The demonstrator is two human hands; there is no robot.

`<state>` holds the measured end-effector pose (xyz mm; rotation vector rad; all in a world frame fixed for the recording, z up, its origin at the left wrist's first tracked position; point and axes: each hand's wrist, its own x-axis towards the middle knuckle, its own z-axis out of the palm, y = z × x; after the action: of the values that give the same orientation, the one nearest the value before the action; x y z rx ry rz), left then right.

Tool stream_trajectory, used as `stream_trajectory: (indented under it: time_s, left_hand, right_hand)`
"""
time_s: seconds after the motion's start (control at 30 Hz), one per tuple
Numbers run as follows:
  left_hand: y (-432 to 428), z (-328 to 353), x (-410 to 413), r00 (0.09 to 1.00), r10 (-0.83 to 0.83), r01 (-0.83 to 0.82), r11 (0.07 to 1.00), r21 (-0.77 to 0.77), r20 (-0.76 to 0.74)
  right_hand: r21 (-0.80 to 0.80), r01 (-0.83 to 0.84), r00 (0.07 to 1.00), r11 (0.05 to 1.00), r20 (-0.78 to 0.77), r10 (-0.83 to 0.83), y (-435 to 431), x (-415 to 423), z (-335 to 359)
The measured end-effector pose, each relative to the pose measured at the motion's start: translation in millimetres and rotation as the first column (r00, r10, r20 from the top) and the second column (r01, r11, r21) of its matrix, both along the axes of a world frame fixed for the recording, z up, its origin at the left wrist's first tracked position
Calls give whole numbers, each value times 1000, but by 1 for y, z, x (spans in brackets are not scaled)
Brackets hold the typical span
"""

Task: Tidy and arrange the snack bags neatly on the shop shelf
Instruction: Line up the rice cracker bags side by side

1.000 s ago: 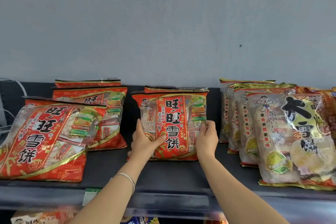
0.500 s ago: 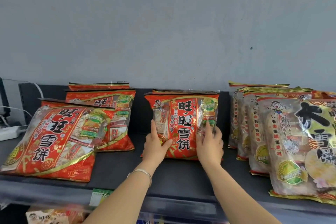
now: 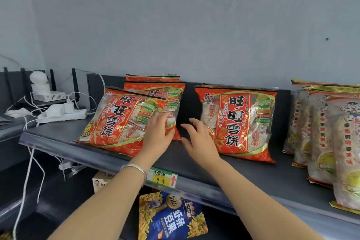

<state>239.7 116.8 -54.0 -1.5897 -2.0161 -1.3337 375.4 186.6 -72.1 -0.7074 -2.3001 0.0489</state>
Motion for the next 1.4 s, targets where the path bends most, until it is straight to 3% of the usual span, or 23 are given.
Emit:
stream_trajectory:
  time_s: [0.13, 0.23, 0.43, 0.53, 0.67, 0.77, 0.9, 1.0, 1.07, 1.13, 1.2, 1.4]
  left_hand:
    - [-18, -4, -49, 990, 137, -138, 990, -26, -31]
    - [-31, -6, -88, 969, 247, -246, 967, -64, 11]
    - [-56, -7, -168, 932, 342, -326, 935, -140, 115]
    - [-59, -11, -194, 879, 374, -290, 912, -292, 295]
    - [-54, -17, -216, 830, 366, -205, 902, -379, 421]
    - [-49, -19, -219, 811, 343, -175, 915, -363, 474]
    - [-41, -21, -195, 868, 286, -155, 933, -325, 406]
    - [-37, -24, -177, 916, 278, -168, 921, -352, 289]
    - [-36, -27, -176, 924, 278, -179, 921, -345, 263]
    - [-38, -30, -177, 931, 279, -196, 925, -326, 234]
    - [-37, -33, -178, 933, 286, -214, 928, -304, 217]
    - [-35, -29, -184, 899, 347, -287, 928, -239, 268]
  right_hand:
    - [-216, -82, 995, 973, 41, 93, -15, -47, 5]
    - [-433, -110, 993, 895, -18, 114, -21, -86, 10]
    - [-744, -249, 953, 620, -302, 20, -30, -152, 9]
    - [-763, -320, 901, 562, -429, -70, -35, -168, 6]
    - [-746, -279, 893, 604, -433, -121, -34, -180, 2]
    - [-698, -187, 897, 691, -408, -169, -32, -182, 3]
    - [-658, -46, 842, 752, -431, -326, -27, -165, 7]
    - [-720, 187, 813, 669, -269, -517, -13, -151, 10]
    - [-772, 151, 844, 618, -224, -487, -6, -147, 9]
    - [-797, 17, 861, 603, -295, -415, 2, -149, 1]
    - [-802, -14, 856, 597, -318, -407, 14, -152, -11]
    - [-689, 290, 877, 664, -86, -472, -17, -157, 3]
